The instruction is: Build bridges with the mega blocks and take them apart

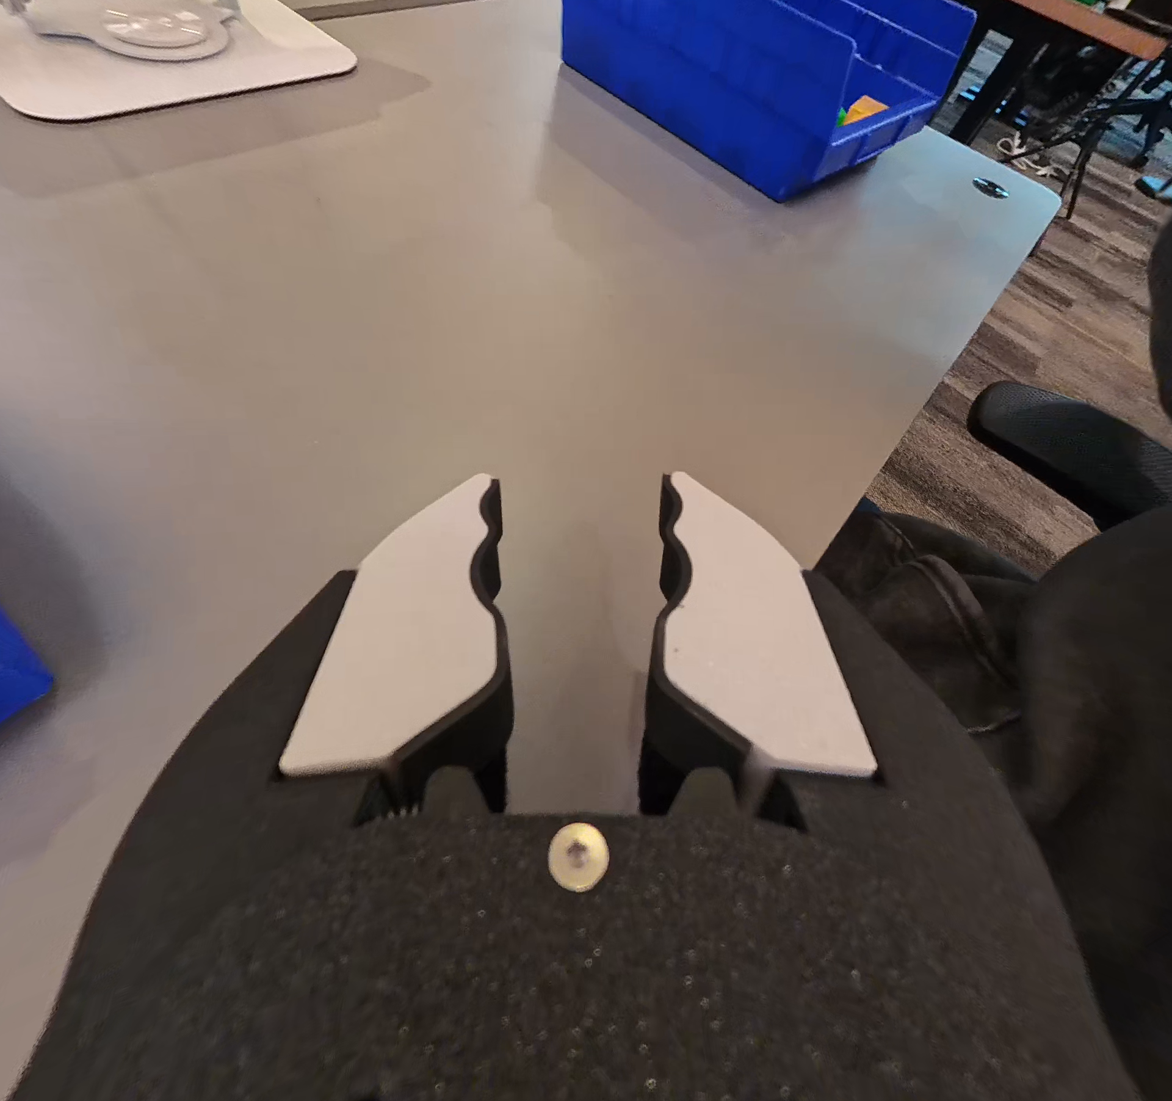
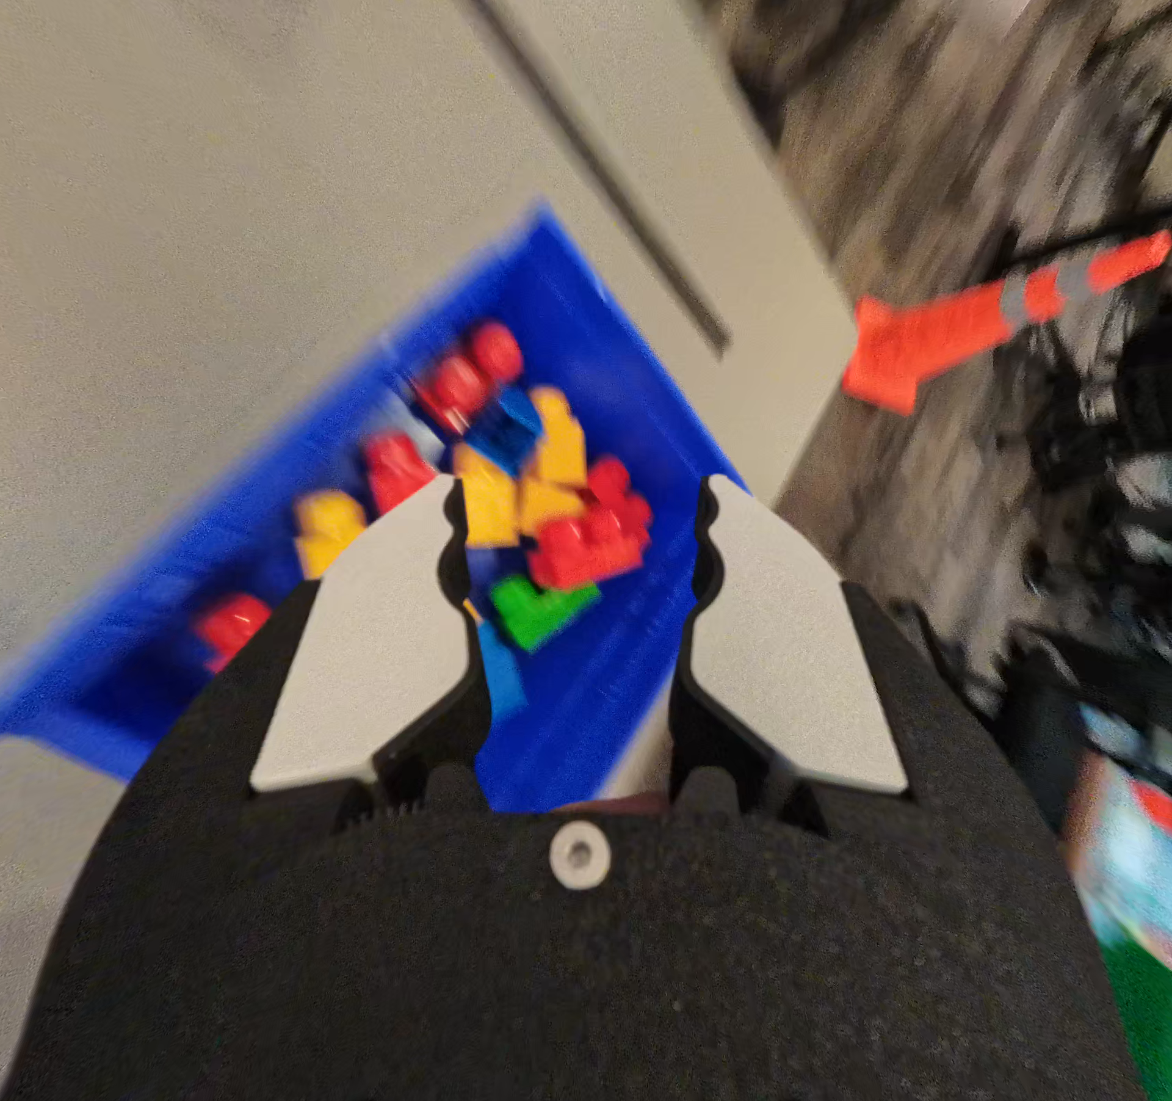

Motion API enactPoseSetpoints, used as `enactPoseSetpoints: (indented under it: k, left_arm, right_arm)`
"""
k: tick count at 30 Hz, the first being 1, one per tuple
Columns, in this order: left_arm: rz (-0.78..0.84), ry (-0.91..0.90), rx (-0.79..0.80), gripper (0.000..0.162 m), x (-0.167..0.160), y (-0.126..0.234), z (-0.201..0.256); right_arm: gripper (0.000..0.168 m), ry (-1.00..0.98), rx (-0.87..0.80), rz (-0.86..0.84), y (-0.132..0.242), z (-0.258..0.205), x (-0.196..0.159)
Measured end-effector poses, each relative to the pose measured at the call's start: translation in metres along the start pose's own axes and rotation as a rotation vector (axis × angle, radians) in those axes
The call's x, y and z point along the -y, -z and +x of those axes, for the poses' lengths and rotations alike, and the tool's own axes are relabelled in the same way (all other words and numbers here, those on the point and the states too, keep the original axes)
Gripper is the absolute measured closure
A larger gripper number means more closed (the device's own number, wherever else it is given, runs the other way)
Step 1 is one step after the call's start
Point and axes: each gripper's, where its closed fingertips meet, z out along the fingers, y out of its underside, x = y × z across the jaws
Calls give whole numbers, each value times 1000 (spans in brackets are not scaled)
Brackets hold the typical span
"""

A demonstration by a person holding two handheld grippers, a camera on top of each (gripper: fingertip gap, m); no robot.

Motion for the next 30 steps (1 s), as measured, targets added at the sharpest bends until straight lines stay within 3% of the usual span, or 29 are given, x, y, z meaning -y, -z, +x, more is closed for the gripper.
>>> enactPoseSetpoints:
  k: [3, 6, 9, 10, 12, 19, 24, 30]
  left_arm:
    - [13, 19, 23, 114, 1, 4, -7]
    - [20, 42, 71, 113, 3, 6, -19]
    - [32, 78, 101, 111, 6, 12, -27]
    - [40, 86, 112, 111, 8, 15, -29]
    - [58, 84, 134, 110, 13, 23, -33]
    - [64, 68, 343, 115, 52, 71, -90]
    - [-9, 185, 551, 113, 81, 93, -182]
    - [-169, 245, 798, 114, 96, 85, -302]
  right_arm:
    - [109, -186, 189, 507, 85, -86, 59]
    - [114, -350, 511, 823, 130, -201, 78]
    - [113, -497, 727, 863, 115, -296, 71]
    - [119, -536, 753, 858, 106, -316, 68]
    - [114, -483, 776, 780, 92, -349, 60]
    - [116, -366, 739, 709, 80, -386, 54]
    - [117, -259, 702, 703, 80, -399, 53]
    - [118, -180, 665, 726, 85, -401, 52]
